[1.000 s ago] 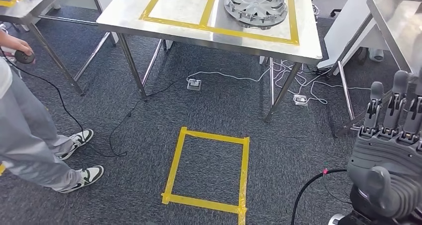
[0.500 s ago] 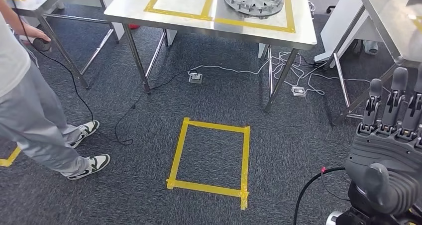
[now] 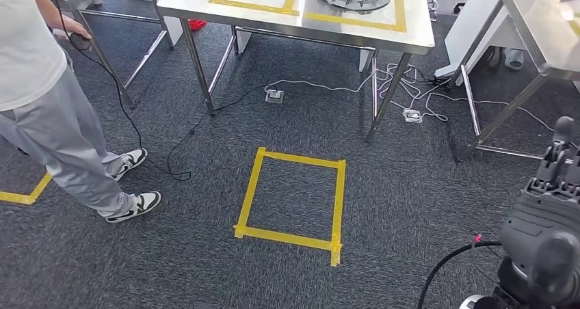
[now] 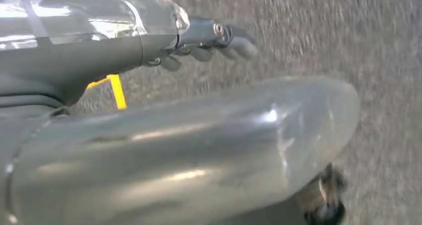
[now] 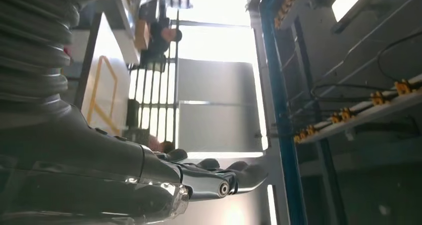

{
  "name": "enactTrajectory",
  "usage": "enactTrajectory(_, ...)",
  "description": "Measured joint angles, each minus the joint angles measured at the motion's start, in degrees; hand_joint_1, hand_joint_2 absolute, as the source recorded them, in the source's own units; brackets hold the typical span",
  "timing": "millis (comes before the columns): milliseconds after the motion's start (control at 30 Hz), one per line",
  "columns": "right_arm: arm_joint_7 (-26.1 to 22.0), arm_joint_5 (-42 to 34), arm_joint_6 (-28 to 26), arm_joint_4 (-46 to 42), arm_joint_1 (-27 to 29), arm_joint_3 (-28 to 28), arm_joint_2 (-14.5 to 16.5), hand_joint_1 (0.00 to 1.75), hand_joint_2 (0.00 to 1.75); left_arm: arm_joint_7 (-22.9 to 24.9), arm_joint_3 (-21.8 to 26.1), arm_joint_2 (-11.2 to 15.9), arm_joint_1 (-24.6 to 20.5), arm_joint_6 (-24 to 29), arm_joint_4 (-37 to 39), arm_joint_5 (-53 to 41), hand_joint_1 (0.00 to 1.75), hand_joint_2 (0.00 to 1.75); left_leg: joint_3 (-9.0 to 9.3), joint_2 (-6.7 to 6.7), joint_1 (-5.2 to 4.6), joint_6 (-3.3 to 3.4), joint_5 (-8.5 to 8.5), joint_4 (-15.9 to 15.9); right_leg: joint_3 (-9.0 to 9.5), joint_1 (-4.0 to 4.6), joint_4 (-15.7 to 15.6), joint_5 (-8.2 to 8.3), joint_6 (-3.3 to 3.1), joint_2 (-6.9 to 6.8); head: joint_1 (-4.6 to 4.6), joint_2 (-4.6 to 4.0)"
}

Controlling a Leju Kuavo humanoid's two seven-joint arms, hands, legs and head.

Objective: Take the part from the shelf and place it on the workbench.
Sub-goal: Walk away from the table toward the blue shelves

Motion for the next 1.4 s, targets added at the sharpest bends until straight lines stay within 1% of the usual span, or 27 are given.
enactTrajectory(33, 1.1, 2.1, -1.4, 0.0, 0.0, 0.0, 0.0, 0.0, 0.0, 0.0, 0.0, -0.1, 0.1, 0.1, 0.0, 0.0, 0.0, 0.0, -0.21, -0.02, 0.19, -0.27, -0.21, 0.0, -0.3, 0.12, -0.6, 0.97, -0.17, -0.07, 0.1, 0.0)
enactTrajectory(67, 2.2, 4.2, -2.5, 0.0, 0.1, 0.0, -0.1, 0.0, 0.0, 0.0, 0.0, -0.1, 0.2, 0.1, 0.0, 0.1, 0.0, 0.0, -0.57, -0.13, 0.22, -0.42, -1.57, 0.7, -0.69, 0.11, -1.2, 1.94, -0.35, -0.18, 0.09, 0.0)
enactTrajectory(167, 4.6, 8.9, -4.2, 0.1, 0.2, 0.2, -0.1, 0.0, 0.0, 0.0, 0.0, -0.2, 0.3, 0.1, 0.0, 0.3, 0.0, 0.0, -2.52, -0.6, 0.11, -0.71, -9.46, 9.1, -2.51, 0.07, -1.6, 3.9, -0.75, -0.98, -0.61, 0.0)
enactTrajectory(200, 5.0, 9.6, -4.4, 0.2, 0.2, 0.2, -0.1, 0.0, 0.0, 0.1, 0.0, -0.2, 0.3, 0.1, 0.0, 0.4, 0.0, 0.0, -2.99, -0.62, 0.07, -0.89, -10.56, 12.3, -3.2, 0.1, -1.4, 4.3, -0.72, -1.4, -0.81, 0.0)
enactTrajectory(267, 5.6, 10.1, -4.8, 0.2, 0.3, 0.3, -0.1, 0.0, 0.0, 0.1, 0.0, 0.0, 0.3, 0.1, 0.0, 0.4, 0.0, 0.0, -2.06, -0.31, 0.0, -1.19, -8.87, 14.7, -4.67, 0.13, -0.8, 4.91, -0.57, -2.39, -1.09, 0.0)
enactTrajectory(300, 5.8, 10.1, -5.0, 0.2, 0.3, 0.3, -0.1, 0.0, 0.0, 0.1, 0.0, 0.0, 0.3, 0.1, 0.0, 0.4, 0.0, 0.0, -0.19, 0.4, -0.02, -1.28, -7.31, 13.1, -5.38, 0.12, -0.3, 5.07, -0.47, -2.92, -1.23, 0.0)
enactTrajectory(333, 5.9, 10.1, -5.1, 0.1, 0.4, 0.3, -0.1, 0.0, 0.0, 0.1, 0.0, 0.1, 0.3, 0.1, 0.0, 0.4, 0.0, 0.0, 2.56, 2.15, -0.09, -1.34, -6.58, 9.7, -6.02, 0.15, 0.5, 5.09, -0.31, -3.45, -1.45, 0.0)
enactTrajectory(400, 6.0, 10.2, -5.1, 0.0, 0.5, 0.3, -0.2, 0.0, 0.0, -0.1, 0.0, 0.2, 0.1, 0.1, 0.0, 0.4, 0.0, 0.0, 7.44, 5.45, -0.49, -1.0, -7.4, 2.8, -7.06, 0.32, 2.1, 4.81, 0.18, -4.55, -1.95, 0.0)
enactTrajectory(433, 6.1, 10.3, -5.1, -0.1, 0.5, 0.3, -0.3, 0.0, 0.0, -0.2, 0.0, 0.2, 0.0, 0.1, 0.0, 0.3, 0.0, 0.0, 8.6, 6.22, -0.67, -0.61, -8.35, 0.7, -7.44, 0.42, 2.8, 4.66, 0.42, -5.19, -2.1, 0.0)
enactTrajectory(500, 6.3, 10.5, -5.2, -0.2, 0.6, 0.3, -0.5, 0.0, 0.0, -0.4, 0.0, 0.2, 0.1, 0.1, 0.0, 0.3, 0.0, 0.0, 8.49, 4.81, -0.72, 0.43, -8.82, -0.3, -7.82, 0.45, 3.6, 4.5, 0.83, -6.42, -2.04, 0.0)
enactTrajectory(533, 6.4, 10.6, -5.2, -0.2, 0.6, 0.3, -0.7, 0.0, 0.0, -0.4, 0.0, 0.3, 0.1, 0.1, 0.0, 0.3, 0.0, 0.0, 8.24, 3.93, -0.66, 0.96, -8.66, -0.4, -8.04, 0.32, 4.0, 4.09, 1.21, -5.87, -2.03, 0.0)
enactTrajectory(567, 6.5, 10.7, -5.2, -0.2, 0.6, 0.2, -0.8, 0.0, 0.0, -0.5, 0.0, 0.3, 0.2, 0.1, 0.0, 0.3, 0.0, 0.0, 7.95, 3.09, -0.56, 1.43, -8.31, -0.5, -8.41, 0.08, 5.0, 3.08, 1.71, -4.6, -1.95, 0.0)
enactTrajectory(633, 6.7, 11.3, -5.2, -0.4, 0.8, 0.2, -1.1, 0.0, 0.0, -0.6, 0.0, 0.2, 0.1, 0.1, 0.0, 0.4, 0.0, 0.0, 7.23, 1.38, -0.43, 2.06, -7.51, -0.5, -10.29, -0.56, 10.4, -0.82, 2.69, -1.2, -1.76, 0.0)
enactTrajectory(700, 7.1, 12.3, -5.2, -0.5, 1.0, 0.1, -1.3, 0.0, 0.0, -0.8, 0.0, 0.0, 0.0, 0.1, 0.0, 0.4, 0.0, 0.0, 6.42, -0.48, -0.43, 2.15, -6.74, -0.5, -12.61, -1.07, 17.6, -4.5, 3.1, -0.02, -1.56, 0.0)
enactTrajectory(733, 7.4, 12.7, -5.2, -0.5, 1.0, 0.1, -1.3, 0.0, 0.0, -0.8, 0.0, 0.0, 0.1, 0.1, 0.0, 0.4, 0.0, 0.0, 6.08, -1.42, -0.43, 2.09, -6.38, -0.5, -12.94, -1.24, 19.3, -4.9, 3.15, 0.08, -1.5, 0.0)
enactTrajectory(767, 7.7, 13.2, -5.3, -0.5, 1.0, 0.1, -1.3, 0.0, 0.0, -0.8, 0.0, 0.0, 0.2, 0.1, 0.0, 0.4, 0.0, 0.0, 5.8, -2.36, -0.43, 1.99, -6.04, -0.5, -12.35, -1.38, 18.9, -4.15, 3.11, 0.19, -1.42, 0.0)
enactTrajectory(800, 7.9, 13.5, -5.3, -0.5, 1.0, 0.0, -1.3, 0.0, 0.0, -0.8, 0.0, 0.0, 0.2, 0.1, 0.0, 0.4, 0.0, 0.0, 5.62, -3.27, -0.42, 1.85, -5.74, -0.5, -10.77, -1.49, 16.1, -2.35, 2.99, 0.48, -1.34, 0.0)
enactTrajectory(833, 8.2, 13.8, -5.3, -0.5, 1.0, 0.0, -1.4, 0.0, 0.0, -0.8, 0.0, -0.1, 0.2, 0.1, 0.0, 0.4, 0.0, 0.0, 5.49, -4.1, -0.38, 1.68, -5.47, -0.5, -8.59, -1.57, 11.9, -0.17, 2.82, 1.25, -1.27, 0.0)
enactTrajectory(900, 8.5, 14.1, -5.3, -0.6, 0.9, 0.0, -1.6, 0.0, 0.0, -0.8, 0.0, -0.1, 0.2, 0.1, 0.0, 0.4, 0.0, 0.0, 5.08, -5.57, -0.33, 1.11, -4.87, -0.5, -5.19, -1.62, 4.6, 2.39, 2.43, 3.48, -1.2, 0.0)
enactTrajectory(967, 8.6, 14.2, -5.3, -0.7, 0.9, 0.0, -1.8, 0.0, 0.0, -0.8, 0.0, -0.2, 0.2, 0.1, 0.0, 0.4, 0.0, 0.0, 4.34, -6.74, -0.12, 0.26, -4.13, -0.5, -4.54, -1.47, 2.4, 2.49, 2.01, 4.38, -1.09, 0.0)
enactTrajectory(1000, 8.7, 14.3, -5.3, -0.8, 0.9, 0.0, -1.8, 0.0, 0.0, -0.8, 0.0, -0.2, 0.3, 0.1, 0.0, 0.4, 0.0, 0.0, 3.96, -7.28, 0.0, -0.25, -3.7, -0.7, -4.63, -1.37, 2.2, 2.7, 1.74, 3.91, -1.02, 0.0)
enactTrajectory(1067, 8.8, 14.7, -5.3, -0.9, 0.8, 0.0, -1.9, 0.0, 0.0, -0.8, 0.0, -0.1, 0.6, 0.0, 0.0, 0.4, 0.0, 0.0, 3.2, -4.86, -0.18, -0.8, -4.3, -0.1, -4.72, -1.32, 1.3, 3.61, 1.06, 2.58, -1.27, 0.0)
enactTrajectory(1133, 9.0, 15.2, -5.3, -0.9, 0.9, 0.0, -1.8, 0.0, 0.0, -0.8, 0.0, -0.1, 0.7, 0.0, 0.0, 0.4, 0.0, 0.0, 1.34, -0.81, -0.45, -0.87, -7.94, 4.4, -5.1, -1.21, 0.6, 4.5, 0.43, 1.1, -1.98, 0.0)
enactTrajectory(1200, 9.2, 15.4, -5.3, -0.9, 1.0, 0.0, -1.8, 0.0, 0.0, -0.8, 0.0, -0.1, 0.6, -0.1, 0.0, 0.4, 0.0, 0.0, -1.25, 0.02, -0.44, -1.02, -12.11, 11.5, -5.9, -0.93, 0.8, 4.86, 0.16, -0.38, -2.57, 0.0)
enactTrajectory(1267, 9.4, 15.4, -5.3, -0.9, 1.1, 0.0, -1.8, 0.0, 0.0, -0.7, 0.0, -0.1, 0.6, -0.3, 0.0, 0.4, 0.0, 0.0, -1.4, -0.28, -0.5, -1.08, -13.0, 14.3, -6.68, -0.68, 1.2, 5.05, 0.12, -1.87, -2.8, 0.0)
enactTrajectory(1333, 9.6, 15.4, -5.3, -0.9, 1.1, 0.0, -1.8, 0.0, 0.0, -0.7, 0.0, -0.1, 0.6, -0.4, 0.0, 0.5, 0.0, 0.0, 3.2, 0.69, -0.72, -0.81, -10.3, 8.3, -7.16, -0.51, 1.9, 5.0, 0.23, -3.32, -2.94, 0.0)
enactTrajectory(1400, 9.6, 15.4, -5.3, -0.9, 1.0, 0.0, -1.8, 0.0, 0.0, -0.7, 0.0, 0.0, 0.5, -0.4, 0.0, 0.5, 0.0, 0.0, 7.83, 4.12, -1.33, 0.11, -8.58, 0.8, -7.41, -0.34, 2.6, 4.82, 0.53, -4.57, -3.06, 0.0)
